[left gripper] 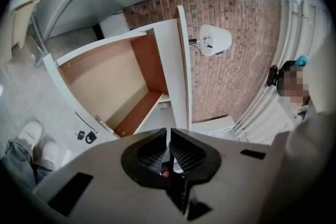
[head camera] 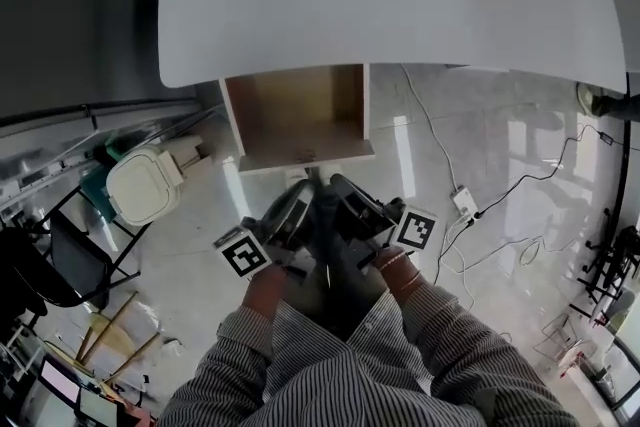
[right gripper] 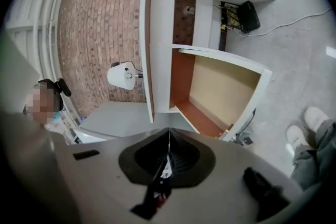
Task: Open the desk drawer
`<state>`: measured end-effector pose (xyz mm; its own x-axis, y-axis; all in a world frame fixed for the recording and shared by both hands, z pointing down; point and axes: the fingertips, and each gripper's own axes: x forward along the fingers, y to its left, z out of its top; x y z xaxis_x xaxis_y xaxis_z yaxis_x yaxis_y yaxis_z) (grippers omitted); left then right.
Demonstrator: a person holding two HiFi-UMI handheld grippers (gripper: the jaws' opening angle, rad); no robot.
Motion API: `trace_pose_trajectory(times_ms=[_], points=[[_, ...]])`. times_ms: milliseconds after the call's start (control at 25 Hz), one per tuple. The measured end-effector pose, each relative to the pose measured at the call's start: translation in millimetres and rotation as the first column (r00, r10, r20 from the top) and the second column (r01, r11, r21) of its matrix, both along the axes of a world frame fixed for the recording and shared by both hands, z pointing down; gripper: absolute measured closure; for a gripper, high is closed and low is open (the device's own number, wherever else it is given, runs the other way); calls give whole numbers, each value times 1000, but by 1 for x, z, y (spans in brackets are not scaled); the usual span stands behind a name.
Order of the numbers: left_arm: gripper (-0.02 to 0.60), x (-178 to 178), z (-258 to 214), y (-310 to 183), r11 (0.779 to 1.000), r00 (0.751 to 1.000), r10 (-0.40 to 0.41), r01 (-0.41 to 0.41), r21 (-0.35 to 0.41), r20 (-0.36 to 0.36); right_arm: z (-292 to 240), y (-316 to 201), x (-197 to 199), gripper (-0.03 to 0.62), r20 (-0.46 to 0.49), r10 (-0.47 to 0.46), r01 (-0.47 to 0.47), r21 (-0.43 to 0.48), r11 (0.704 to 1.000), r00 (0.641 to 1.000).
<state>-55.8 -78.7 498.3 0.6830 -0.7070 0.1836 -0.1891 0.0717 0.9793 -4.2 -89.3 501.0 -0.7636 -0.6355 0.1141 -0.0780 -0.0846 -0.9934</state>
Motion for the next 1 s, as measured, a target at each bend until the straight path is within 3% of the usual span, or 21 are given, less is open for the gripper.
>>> trace_pose_trajectory(times_ms=[160,360,640,800,880,1000], points=[[560,-5,-26,-12,999,999,-34,34,33,24,-40,-10,2,577,0,-6,6,86,996,1000],[568,0,-78,-29,993,999,7,-11,120,32,-89,-27,5,577,-41,-47,54,185,981,998],[569,0,-142,-75,970,996,53,-67,234,67,-151,-80,17,577,-159,49,4,318,948,986],[569,-2,-183,-90,948,990,73,-106,299,119,-187,-95,17,577,-219,64,15,342,940,974],[569,-1,-193,-96,947,990,78,-110,303,113,-198,-99,18,577,-292,63,41,337,941,954],[569,3,-211,-102,936,992,85,-112,333,94,-225,-100,17,577,-312,70,50,359,932,948]])
